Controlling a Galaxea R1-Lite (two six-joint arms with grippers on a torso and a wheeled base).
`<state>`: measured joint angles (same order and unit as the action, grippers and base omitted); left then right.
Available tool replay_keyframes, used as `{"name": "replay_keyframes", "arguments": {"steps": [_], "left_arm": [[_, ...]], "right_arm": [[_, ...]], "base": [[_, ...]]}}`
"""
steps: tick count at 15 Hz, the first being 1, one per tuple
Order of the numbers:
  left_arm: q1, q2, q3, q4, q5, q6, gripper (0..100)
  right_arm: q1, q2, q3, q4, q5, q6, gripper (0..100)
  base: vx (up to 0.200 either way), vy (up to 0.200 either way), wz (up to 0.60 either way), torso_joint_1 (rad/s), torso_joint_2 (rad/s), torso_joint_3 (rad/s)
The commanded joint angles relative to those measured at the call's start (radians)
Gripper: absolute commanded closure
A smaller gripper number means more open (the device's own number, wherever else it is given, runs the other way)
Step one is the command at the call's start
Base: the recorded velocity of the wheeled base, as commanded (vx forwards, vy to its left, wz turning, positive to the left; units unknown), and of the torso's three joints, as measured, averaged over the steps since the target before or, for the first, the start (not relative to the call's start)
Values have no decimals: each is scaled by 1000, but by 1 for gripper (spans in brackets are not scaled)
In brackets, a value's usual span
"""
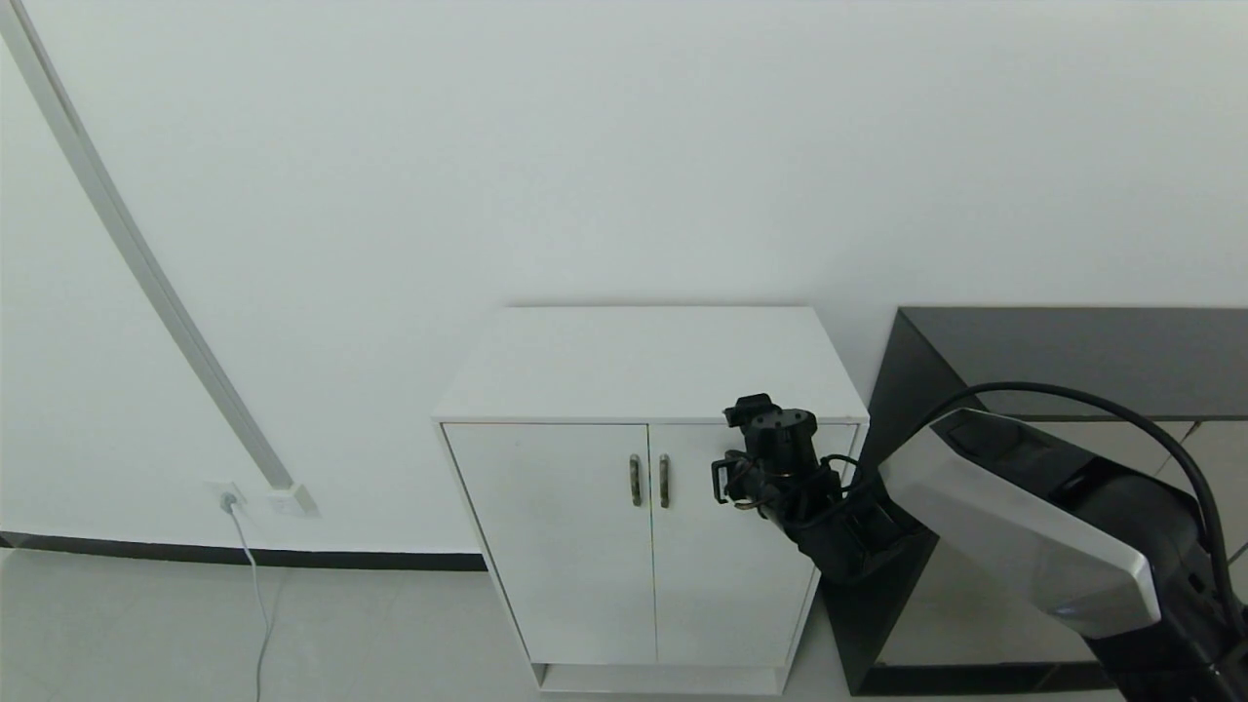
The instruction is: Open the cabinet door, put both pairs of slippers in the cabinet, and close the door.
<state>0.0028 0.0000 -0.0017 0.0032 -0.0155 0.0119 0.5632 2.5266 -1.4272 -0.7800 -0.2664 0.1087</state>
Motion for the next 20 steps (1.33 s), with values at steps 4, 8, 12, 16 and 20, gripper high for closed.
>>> {"name": "replay_keyframes", "arguments": {"steps": [4, 8, 12, 16, 20], "left_arm": [[0, 0, 0, 0, 0, 0, 100], [0, 0, 0, 0, 0, 0, 100], [0, 0, 0, 0, 0, 0, 100], [0, 0, 0, 0, 0, -1, 100], [0, 0, 0, 0, 0, -1, 100]], "right_arm": [[0, 4, -9, -1, -1, -1, 100], [3, -5, 10, -5, -1, -6, 100], [6, -65, 88, -18, -1, -4, 100], [-6, -170, 315, -176, -7, -1, 100], [-60, -272, 596, -340, -11, -1, 100]], "base": [[0, 0, 0, 0, 0, 0], [0, 0, 0, 0, 0, 0], [0, 0, 0, 0, 0, 0], [0, 0, 0, 0, 0, 0], [0, 0, 0, 0, 0, 0]]}}
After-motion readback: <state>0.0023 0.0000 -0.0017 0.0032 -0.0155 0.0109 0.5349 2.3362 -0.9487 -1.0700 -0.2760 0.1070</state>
